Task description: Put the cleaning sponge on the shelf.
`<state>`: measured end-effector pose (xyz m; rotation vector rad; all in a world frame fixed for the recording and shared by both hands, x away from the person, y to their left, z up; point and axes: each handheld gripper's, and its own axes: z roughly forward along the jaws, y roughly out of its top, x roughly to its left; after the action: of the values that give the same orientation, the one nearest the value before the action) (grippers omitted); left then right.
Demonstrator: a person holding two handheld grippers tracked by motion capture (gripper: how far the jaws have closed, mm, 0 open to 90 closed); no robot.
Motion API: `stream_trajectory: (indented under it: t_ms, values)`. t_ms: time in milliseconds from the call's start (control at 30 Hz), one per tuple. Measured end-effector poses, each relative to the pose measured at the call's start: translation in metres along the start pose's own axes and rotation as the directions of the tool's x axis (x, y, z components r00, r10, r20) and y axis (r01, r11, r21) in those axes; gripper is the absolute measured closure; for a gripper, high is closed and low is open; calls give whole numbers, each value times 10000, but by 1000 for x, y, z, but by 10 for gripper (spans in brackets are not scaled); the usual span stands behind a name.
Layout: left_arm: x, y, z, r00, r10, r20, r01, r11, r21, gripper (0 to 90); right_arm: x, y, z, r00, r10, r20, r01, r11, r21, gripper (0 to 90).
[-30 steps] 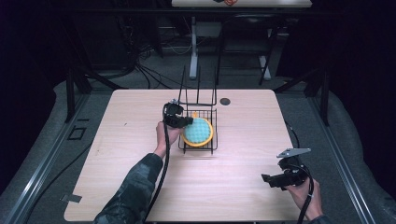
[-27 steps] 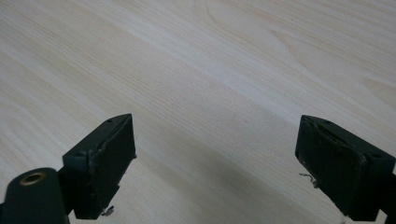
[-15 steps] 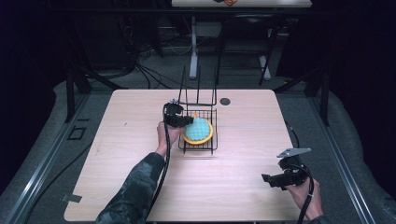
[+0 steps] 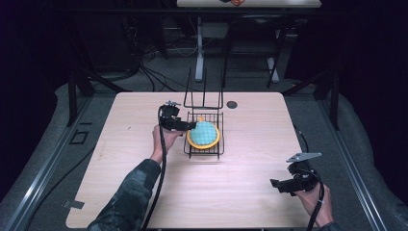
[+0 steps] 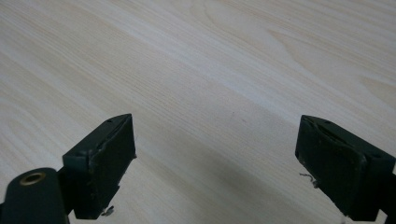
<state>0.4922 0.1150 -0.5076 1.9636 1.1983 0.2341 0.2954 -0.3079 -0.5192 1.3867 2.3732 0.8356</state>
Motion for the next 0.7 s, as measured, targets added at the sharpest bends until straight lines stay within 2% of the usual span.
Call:
stream_trajectory:
  t_ms: [200, 267, 433, 700]
  values:
    - [2, -4, -22, 9997, 89, -218, -91, 9999, -91, 145, 2, 0, -2, 10000, 10, -16, -10, 10000, -25, 117]
    - [2, -6, -29, 9996, 102, -249, -106, 9999, -135, 139, 1, 0, -2, 9999, -146, 44, 145, 9999, 40, 117]
    - [2, -9, -43, 9992, 222, -331, -223, 9997, -38, 100, 1, 0, -1, 10000, 64, -13, -64, 10000, -51, 116]
    - [-5, -17, -61, 9961, 540, -692, -533, 9985, 114, 67, 7, 1, -1, 9999, -156, -24, 156, 9999, 20, 117]
